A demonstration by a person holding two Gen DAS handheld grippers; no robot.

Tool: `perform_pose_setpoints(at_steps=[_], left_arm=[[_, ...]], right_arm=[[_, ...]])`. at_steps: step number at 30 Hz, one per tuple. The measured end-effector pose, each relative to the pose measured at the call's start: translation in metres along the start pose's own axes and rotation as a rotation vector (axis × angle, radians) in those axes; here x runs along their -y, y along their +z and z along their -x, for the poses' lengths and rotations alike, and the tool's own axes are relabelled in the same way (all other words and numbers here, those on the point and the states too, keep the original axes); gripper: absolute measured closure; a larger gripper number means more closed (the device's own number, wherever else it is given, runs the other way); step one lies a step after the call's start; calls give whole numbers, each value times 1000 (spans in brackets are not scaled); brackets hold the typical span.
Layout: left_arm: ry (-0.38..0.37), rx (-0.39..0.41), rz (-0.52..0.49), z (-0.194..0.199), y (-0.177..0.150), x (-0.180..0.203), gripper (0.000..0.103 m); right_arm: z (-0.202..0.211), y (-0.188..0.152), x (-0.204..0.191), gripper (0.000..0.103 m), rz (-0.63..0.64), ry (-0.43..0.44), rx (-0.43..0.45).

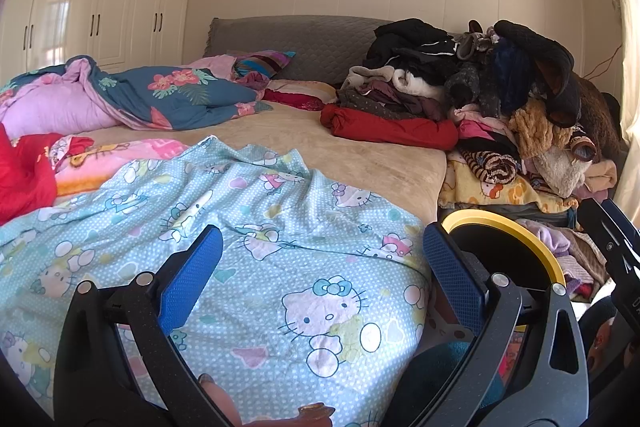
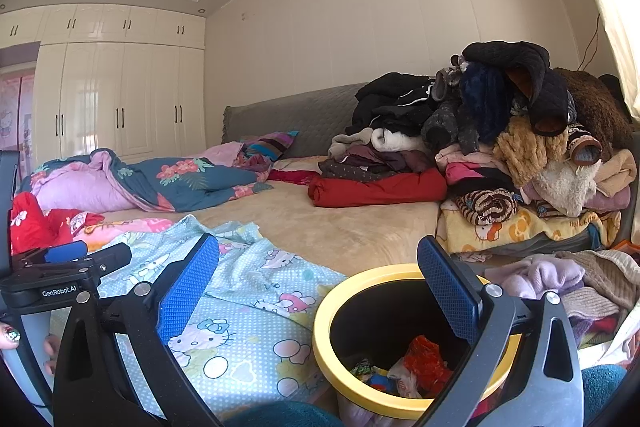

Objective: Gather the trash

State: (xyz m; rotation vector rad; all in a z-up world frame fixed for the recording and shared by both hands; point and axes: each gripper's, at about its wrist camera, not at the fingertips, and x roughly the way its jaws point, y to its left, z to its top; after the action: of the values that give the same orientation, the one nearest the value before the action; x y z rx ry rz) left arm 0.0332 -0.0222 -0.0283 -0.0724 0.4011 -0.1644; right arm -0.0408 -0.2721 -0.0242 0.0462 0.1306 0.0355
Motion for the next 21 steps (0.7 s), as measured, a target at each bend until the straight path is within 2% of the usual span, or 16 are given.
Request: perform_pose_setpoints(at_steps=[21], left_arm=[[2, -4, 1, -1, 0, -1, 11]], right_arm=[[0, 0, 2, 6, -9, -4, -1]])
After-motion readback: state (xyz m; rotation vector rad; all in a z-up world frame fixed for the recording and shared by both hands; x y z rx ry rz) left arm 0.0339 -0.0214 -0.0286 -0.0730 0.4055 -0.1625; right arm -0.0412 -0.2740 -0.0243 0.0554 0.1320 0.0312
